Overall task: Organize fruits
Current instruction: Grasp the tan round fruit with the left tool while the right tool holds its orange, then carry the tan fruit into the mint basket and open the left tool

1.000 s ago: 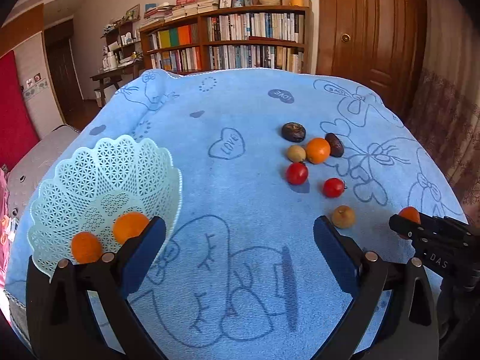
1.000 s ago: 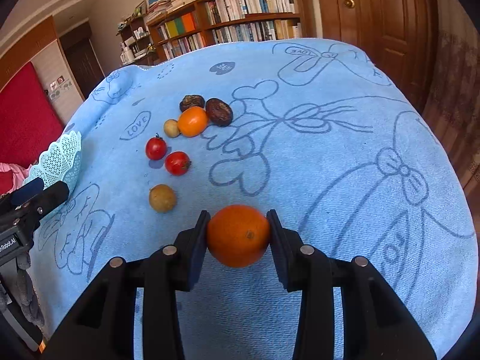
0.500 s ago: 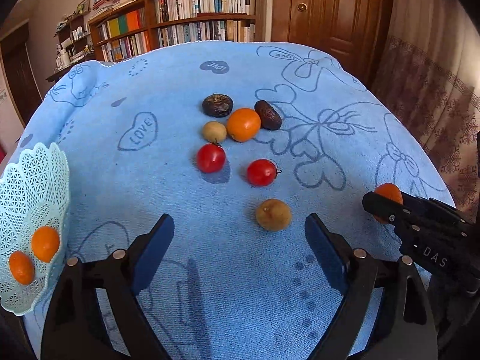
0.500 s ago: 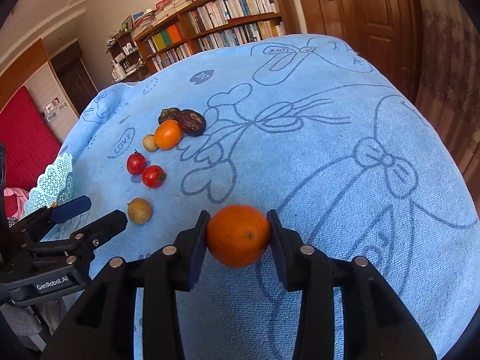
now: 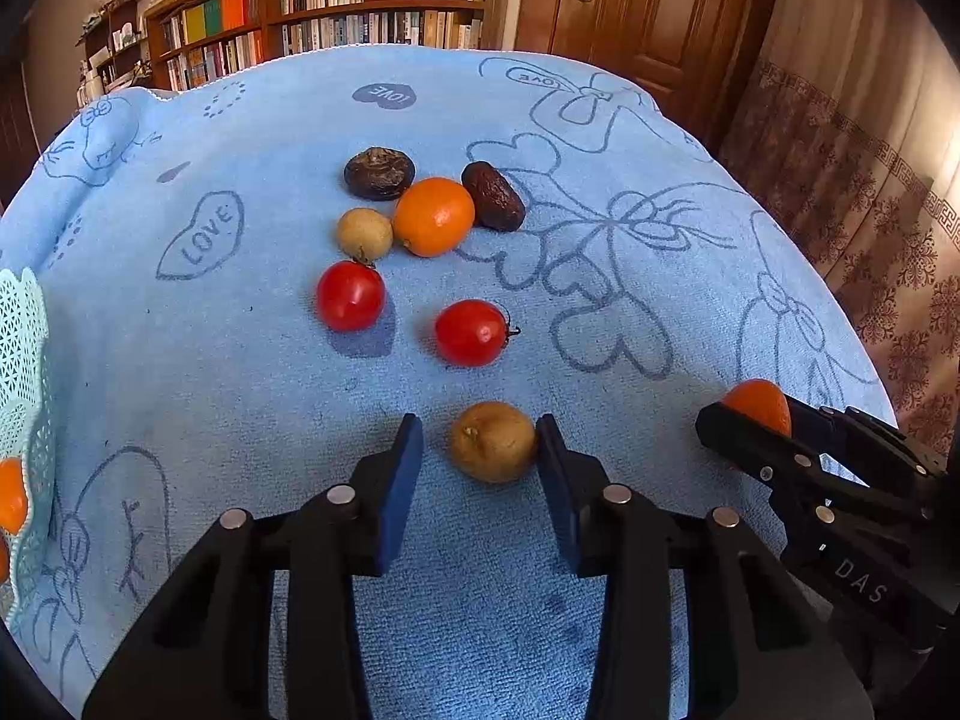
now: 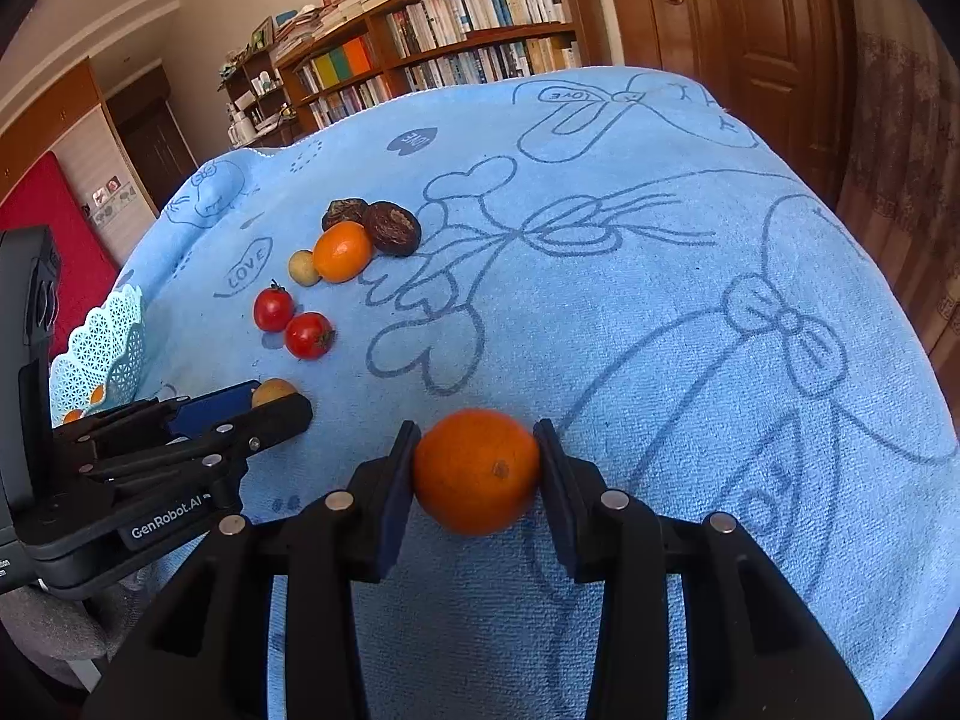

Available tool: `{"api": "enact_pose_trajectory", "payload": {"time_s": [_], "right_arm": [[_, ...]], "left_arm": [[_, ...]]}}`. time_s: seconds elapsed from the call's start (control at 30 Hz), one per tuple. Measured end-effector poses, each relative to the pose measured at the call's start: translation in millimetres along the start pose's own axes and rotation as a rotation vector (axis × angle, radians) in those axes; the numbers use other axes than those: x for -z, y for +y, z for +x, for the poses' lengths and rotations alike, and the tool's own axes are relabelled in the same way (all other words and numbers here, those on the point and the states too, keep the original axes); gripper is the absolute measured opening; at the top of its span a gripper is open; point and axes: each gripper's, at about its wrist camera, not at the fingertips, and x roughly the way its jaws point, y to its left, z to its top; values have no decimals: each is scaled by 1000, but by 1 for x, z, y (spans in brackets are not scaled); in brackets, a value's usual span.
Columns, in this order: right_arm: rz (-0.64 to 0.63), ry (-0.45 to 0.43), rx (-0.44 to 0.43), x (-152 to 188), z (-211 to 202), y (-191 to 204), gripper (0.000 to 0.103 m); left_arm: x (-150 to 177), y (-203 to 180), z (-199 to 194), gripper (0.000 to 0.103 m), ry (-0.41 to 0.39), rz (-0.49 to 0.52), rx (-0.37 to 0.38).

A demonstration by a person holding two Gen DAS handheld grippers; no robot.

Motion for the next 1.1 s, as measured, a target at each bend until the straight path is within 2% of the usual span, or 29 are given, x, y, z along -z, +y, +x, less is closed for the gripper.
{"api": "enact_pose_trajectory", "payload": {"time_s": [0.03, 0.07, 0.27, 0.63, 0.97, 1.1], "right_arm": [[0, 0, 1, 0, 0, 0, 39], [0, 0, 0, 0, 0, 0, 39], [-1, 0, 1, 0, 0, 0, 39], [-1, 0, 1, 0, 0, 1, 39], [-2, 1, 4, 0, 1, 0, 39], [-1, 0, 6, 0, 1, -1, 39]], "left_arm": [[0, 0, -1, 31, 0, -4, 12], [0, 0, -1, 30, 0, -5, 20], [4, -1, -7, 30, -9, -9, -9], [2, 8, -36, 30, -100, -13, -138], [2, 26, -55, 30, -156, -52, -201], [2, 33, -61, 30, -183, -60, -249]]}}
